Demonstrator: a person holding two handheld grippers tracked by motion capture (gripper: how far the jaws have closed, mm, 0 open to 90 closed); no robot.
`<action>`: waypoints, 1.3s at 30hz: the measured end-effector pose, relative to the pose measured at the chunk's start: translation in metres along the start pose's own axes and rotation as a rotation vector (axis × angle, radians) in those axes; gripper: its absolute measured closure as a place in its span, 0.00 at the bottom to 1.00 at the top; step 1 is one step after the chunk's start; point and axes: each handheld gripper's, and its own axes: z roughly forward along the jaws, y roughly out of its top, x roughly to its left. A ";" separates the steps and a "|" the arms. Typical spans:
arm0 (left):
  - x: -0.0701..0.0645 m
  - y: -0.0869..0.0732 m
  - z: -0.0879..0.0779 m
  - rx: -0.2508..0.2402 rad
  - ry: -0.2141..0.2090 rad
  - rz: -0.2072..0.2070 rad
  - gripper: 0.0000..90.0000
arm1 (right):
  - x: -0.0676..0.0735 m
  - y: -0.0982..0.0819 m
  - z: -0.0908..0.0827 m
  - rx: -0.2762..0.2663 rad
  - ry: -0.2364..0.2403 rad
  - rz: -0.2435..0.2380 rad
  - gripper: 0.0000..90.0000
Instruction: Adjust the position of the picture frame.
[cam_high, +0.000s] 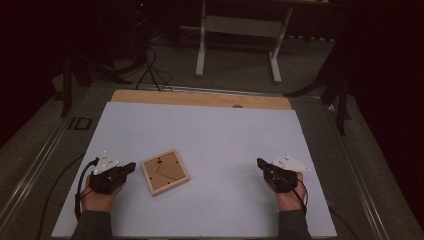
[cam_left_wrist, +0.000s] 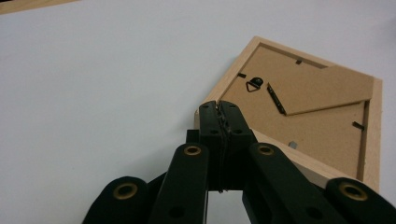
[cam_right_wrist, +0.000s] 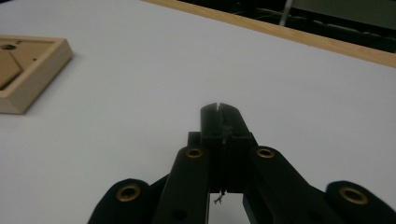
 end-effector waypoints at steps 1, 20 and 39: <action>-0.001 0.000 0.001 0.001 0.002 0.005 0.99 | 0.001 0.001 0.000 0.000 0.008 0.000 0.99; -0.001 -0.004 0.006 0.038 0.025 0.002 0.99 | 0.025 0.023 0.015 -0.035 0.078 -0.057 1.00; -0.003 -0.005 0.012 0.079 0.042 0.026 1.00 | 0.045 0.032 0.035 -0.032 0.154 -0.077 1.00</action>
